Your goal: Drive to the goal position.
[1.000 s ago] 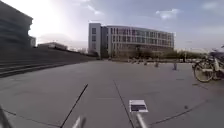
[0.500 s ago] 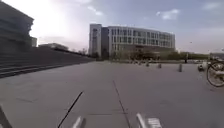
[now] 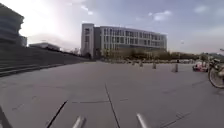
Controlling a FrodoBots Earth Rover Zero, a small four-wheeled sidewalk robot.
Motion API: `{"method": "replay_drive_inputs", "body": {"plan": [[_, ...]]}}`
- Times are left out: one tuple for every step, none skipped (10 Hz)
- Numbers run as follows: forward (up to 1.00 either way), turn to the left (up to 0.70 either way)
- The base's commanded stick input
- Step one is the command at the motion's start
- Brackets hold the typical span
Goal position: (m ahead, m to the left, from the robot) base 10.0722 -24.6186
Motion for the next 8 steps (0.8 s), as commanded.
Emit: {"method": "replay_drive_inputs", "body": {"plan": [[1.0, 0.0], [1.0, 0.0], [1.0, 0.0], [1.0, 0.0], [1.0, 0.0], [1.0, 0.0], [1.0, -0.12], [1.0, -0.27]]}}
